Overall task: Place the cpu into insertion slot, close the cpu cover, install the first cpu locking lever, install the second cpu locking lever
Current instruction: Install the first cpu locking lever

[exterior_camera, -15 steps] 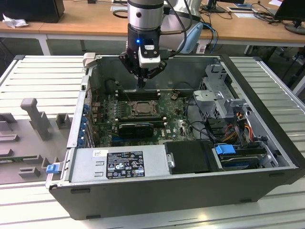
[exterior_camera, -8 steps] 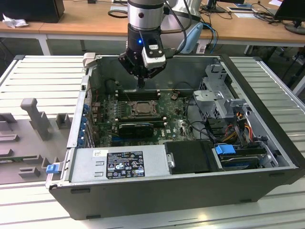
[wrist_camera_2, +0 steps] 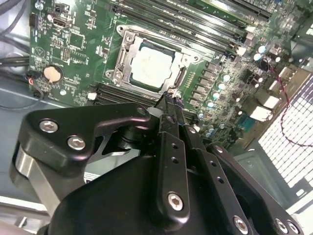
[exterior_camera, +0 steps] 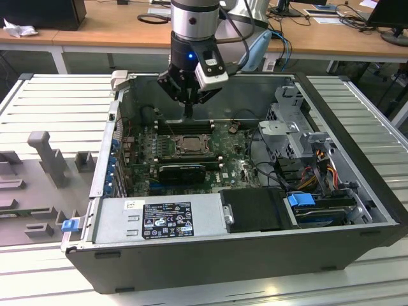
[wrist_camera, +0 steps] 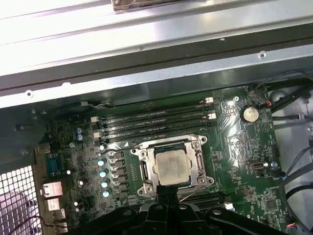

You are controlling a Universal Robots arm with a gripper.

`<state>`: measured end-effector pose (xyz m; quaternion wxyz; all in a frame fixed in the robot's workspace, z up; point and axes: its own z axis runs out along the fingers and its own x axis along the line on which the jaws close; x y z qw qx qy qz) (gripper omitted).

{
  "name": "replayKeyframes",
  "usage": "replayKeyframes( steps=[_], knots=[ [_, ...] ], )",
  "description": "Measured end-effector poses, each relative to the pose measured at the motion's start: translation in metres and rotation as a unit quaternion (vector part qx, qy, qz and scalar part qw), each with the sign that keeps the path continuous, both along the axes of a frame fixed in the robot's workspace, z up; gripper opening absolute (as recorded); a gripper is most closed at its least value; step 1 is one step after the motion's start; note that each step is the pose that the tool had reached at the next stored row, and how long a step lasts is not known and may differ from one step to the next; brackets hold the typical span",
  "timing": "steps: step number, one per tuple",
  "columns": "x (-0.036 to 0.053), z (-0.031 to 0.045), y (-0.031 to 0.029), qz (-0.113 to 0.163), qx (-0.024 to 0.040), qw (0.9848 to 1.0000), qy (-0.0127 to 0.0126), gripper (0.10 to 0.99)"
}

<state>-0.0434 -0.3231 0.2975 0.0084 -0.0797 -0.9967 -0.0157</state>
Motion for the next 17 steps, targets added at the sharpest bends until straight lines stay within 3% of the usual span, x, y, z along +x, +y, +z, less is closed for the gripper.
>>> replayKeyframes(
  steps=[7, 16, 17],
  knots=[
    [0.0000, 0.0000, 0.0000, 0.041, 0.0000, 0.9992, 0.0000, 0.106],
    [0.0000, 0.0000, 0.0000, 0.105, 0.0000, 0.9945, 0.0000, 0.106],
    [0.0000, 0.0000, 0.0000, 0.114, 0.0000, 0.9934, 0.0000, 0.106]
  ],
)
